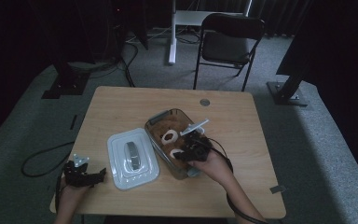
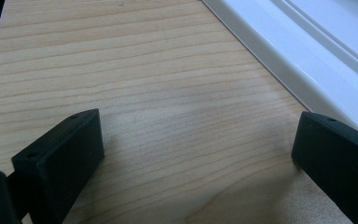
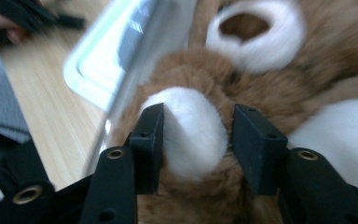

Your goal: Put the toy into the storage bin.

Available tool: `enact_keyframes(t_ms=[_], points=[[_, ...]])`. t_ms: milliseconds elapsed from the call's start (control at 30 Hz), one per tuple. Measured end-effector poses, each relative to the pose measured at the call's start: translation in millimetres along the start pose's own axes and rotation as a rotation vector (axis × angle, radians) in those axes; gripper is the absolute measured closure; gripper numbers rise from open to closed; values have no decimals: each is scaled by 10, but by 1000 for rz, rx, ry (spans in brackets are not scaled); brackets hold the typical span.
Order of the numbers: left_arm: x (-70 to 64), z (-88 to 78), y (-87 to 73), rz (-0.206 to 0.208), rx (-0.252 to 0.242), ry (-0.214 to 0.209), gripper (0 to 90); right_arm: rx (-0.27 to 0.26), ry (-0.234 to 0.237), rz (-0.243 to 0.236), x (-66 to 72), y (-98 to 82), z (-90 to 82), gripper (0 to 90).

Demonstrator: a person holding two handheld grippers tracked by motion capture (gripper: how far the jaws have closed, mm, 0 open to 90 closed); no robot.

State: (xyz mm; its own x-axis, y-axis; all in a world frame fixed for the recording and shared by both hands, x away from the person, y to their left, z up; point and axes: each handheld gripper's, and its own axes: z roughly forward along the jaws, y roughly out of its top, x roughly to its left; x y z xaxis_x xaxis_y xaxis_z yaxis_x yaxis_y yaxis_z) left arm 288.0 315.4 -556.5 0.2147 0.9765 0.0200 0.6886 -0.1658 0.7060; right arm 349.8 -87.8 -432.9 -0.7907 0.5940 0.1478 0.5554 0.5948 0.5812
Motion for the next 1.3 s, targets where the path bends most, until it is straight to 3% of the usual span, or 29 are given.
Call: enact_keyframes(t_ms=[67,133,267,367,433,533,667,767,933,1000,1133,1267,1300], points=[[1,0,0,0,1,0,28,48,-26,-29,55,27,125,572],[0,0,0,0,0,0,28,59,-45,-43,92,49,146,578],[0,0,0,0,0,0,28,25,-4,-25,49,21,96,557],[0,0,1,0,0,0,28,-26,46,-7,-16,12,-66,532],[0,0,1,0,1,0,28,-49,55,-1,-44,12,-144,533],[0,-1,1,0,1,0,28,-139,17,37,-162,-3,-477,543],[0,0,1,0,0,0,28,-169,-37,81,-340,-58,-671,575],[0,0,1,0,0,0,28,-134,-50,94,-434,-88,-643,605],[0,0,0,0,1,0,28,-68,-66,120,-540,-79,-384,645],[0,-1,0,0,1,0,28,-32,-81,113,-545,-61,-274,661],[0,-1,0,0,1,0,28,103,-139,59,-513,21,-26,709],[-1,-2,-2,0,1,0,28,157,-151,29,-511,54,72,728],[-1,-2,-2,0,1,1,28,150,-157,32,-509,47,78,730]])
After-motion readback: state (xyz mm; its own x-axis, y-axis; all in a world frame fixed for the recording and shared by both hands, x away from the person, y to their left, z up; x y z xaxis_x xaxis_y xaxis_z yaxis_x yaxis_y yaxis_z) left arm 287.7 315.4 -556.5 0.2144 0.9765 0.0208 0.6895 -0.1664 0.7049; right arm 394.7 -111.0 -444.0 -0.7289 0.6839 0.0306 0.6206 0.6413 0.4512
